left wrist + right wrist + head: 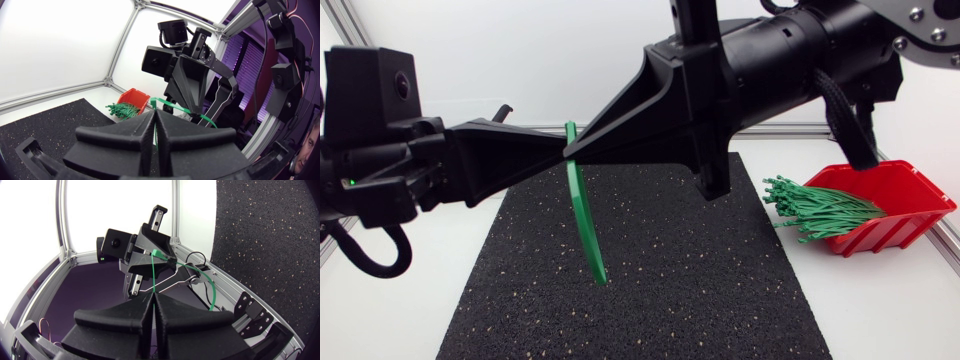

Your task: Take a green cable tie from the red box, thread the tail through the head to close it, then place it in the transparent bin on the left.

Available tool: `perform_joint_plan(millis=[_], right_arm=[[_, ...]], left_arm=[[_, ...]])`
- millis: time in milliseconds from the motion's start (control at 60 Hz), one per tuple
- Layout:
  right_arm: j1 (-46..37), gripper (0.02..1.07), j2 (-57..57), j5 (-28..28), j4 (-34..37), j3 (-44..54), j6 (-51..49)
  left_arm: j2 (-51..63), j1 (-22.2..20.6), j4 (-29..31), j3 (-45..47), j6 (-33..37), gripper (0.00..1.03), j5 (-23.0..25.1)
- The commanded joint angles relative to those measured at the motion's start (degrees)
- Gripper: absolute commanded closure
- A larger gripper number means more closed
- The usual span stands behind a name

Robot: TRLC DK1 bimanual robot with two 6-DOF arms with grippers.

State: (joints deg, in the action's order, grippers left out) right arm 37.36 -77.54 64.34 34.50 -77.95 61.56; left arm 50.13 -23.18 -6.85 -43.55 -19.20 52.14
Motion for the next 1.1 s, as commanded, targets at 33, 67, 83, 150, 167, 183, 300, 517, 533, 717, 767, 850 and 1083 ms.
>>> perform_joint_plan(millis=[33, 67, 83, 150, 167, 183, 300, 517, 533, 717, 767, 850, 1083], right_arm=[[-0.3, 1.01, -0.9, 0.3, -0.5, 0.2, 1.7], [-0.3, 1.01, -0.9, 0.3, -0.5, 0.2, 1.7], [-0.3, 1.01, -0.9, 0.3, -0.6, 0.3, 1.7], [-0.3, 1.01, -0.9, 0.3, -0.8, 0.3, 1.7], [-0.3, 1.01, -0.9, 0.4, -0.8, 0.3, 1.7], [-0.2, 1.01, -0.9, 0.4, -0.8, 0.3, 1.7], [0.1, 1.01, -0.6, 0.3, -1.9, 0.5, 1.7], [-0.2, 1.01, -2.3, -0.2, -13.1, 4.7, 1.7], [-0.2, 1.01, -2.0, -0.3, -14.0, 5.0, 1.7], [0.4, 1.01, 1.0, -3.3, -26.3, 9.9, 6.2], [0.6, 1.01, 2.0, -4.0, -33.6, 12.7, 13.0], [0.9, 1.01, 3.8, -4.5, -49.2, 17.4, 26.9], [1.8, 1.01, 5.1, -4.5, -43.7, 17.7, 27.0]], left_arm=[[-1.3, -0.5, 0.0, 1.4, 1.4, 1.00, 0.1], [-1.3, -0.4, 0.0, 1.4, 1.4, 1.00, 0.1], [-1.3, -0.4, 0.0, 1.4, 1.4, 1.00, 0.1], [-1.3, -0.3, 0.0, 1.3, 1.5, 1.00, 0.0], [-1.3, -0.3, 0.1, 1.3, 1.4, 1.00, 0.0], [-1.3, -0.3, 0.1, 1.3, 1.5, 1.00, 0.0], [-0.5, 0.0, 0.0, 1.1, 1.8, 1.00, 0.0], [-0.6, 0.2, 0.3, 0.9, 1.8, 1.00, 0.0], [-0.6, 0.2, 0.3, 1.0, 1.8, 1.00, 0.0], [-1.3, 0.5, 0.6, 1.2, 1.8, 1.00, 0.0], [-1.4, 0.6, 0.6, 1.2, 1.8, 1.00, 0.0], [-1.6, 1.2, 0.5, 1.1, 1.8, 1.00, 0.1], [-1.2, 2.5, 0.6, 0.7, 2.0, 1.00, 1.1]])
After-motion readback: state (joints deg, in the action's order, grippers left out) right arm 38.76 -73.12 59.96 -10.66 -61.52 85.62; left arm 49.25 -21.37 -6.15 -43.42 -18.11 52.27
